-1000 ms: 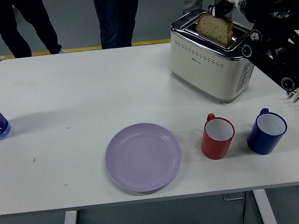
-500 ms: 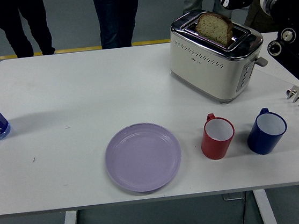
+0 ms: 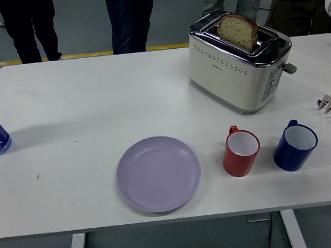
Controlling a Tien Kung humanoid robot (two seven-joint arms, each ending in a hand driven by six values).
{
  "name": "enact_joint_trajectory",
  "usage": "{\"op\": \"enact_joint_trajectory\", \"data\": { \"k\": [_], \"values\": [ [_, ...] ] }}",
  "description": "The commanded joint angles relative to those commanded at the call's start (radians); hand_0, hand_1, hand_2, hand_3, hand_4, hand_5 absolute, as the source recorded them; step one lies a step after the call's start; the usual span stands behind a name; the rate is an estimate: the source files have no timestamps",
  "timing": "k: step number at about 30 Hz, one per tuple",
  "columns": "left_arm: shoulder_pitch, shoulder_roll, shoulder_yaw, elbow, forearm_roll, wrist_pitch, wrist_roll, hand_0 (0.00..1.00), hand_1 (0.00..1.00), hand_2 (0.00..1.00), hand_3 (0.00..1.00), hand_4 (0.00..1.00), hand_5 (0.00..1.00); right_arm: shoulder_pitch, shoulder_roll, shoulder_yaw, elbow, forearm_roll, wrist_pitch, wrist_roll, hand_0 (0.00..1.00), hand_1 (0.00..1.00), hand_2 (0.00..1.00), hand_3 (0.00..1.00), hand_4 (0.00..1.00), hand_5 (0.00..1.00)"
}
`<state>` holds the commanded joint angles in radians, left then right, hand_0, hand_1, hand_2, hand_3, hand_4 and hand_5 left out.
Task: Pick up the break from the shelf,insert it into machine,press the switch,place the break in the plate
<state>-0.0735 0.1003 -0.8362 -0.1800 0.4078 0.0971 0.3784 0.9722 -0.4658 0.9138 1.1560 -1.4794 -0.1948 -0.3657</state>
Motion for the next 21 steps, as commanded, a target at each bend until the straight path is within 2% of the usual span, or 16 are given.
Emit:
{"op": "enact_joint_trajectory", "data": {
  "k": [3,4,9,10,15,16,21],
  "values": [
    [0.005,-0.001,-0.002,0.000,0.002,0.000,0.000,0.393,0.509,0.669,0.793,0.678,0.998,-0.033,-0.017,0.011,0.025,0.070,-0.030,0.018,0.625,0.640,0.710,0.792,0.615,0.320],
    [0.005,-0.001,-0.002,0.000,0.002,0.000,0.000,0.393,0.508,0.669,0.793,0.679,0.998,-0.037,-0.019,0.012,0.028,0.083,-0.033,0.020,0.578,0.587,0.672,0.766,0.579,0.319],
    [0.012,-0.002,-0.007,0.000,0.009,0.000,0.001,0.393,0.508,0.669,0.793,0.679,0.998,-0.095,-0.047,0.039,0.075,0.182,-0.069,0.044,0.578,0.587,0.672,0.766,0.579,0.319],
    [0.013,-0.002,-0.009,0.000,0.012,0.000,0.001,0.393,0.509,0.670,0.793,0.679,0.998,-0.111,-0.054,0.049,0.089,0.197,-0.078,0.049,0.533,0.536,0.623,0.746,0.559,0.331],
    [0.018,-0.002,-0.016,0.000,0.022,0.000,0.003,0.393,0.509,0.670,0.793,0.679,0.998,-0.167,-0.080,0.082,0.135,0.222,-0.116,0.058,0.533,0.536,0.623,0.746,0.559,0.331],
    [0.019,-0.003,-0.018,0.000,0.025,0.000,0.004,0.393,0.511,0.670,0.793,0.677,0.998,-0.180,-0.086,0.087,0.143,0.227,-0.120,0.059,0.465,0.452,0.566,0.732,0.539,0.326],
    [0.025,-0.004,-0.026,0.000,0.033,-0.001,0.005,0.393,0.511,0.670,0.793,0.677,0.998,-0.229,-0.108,0.095,0.159,0.241,-0.120,0.064,0.465,0.452,0.566,0.732,0.539,0.326]
  ]
}}
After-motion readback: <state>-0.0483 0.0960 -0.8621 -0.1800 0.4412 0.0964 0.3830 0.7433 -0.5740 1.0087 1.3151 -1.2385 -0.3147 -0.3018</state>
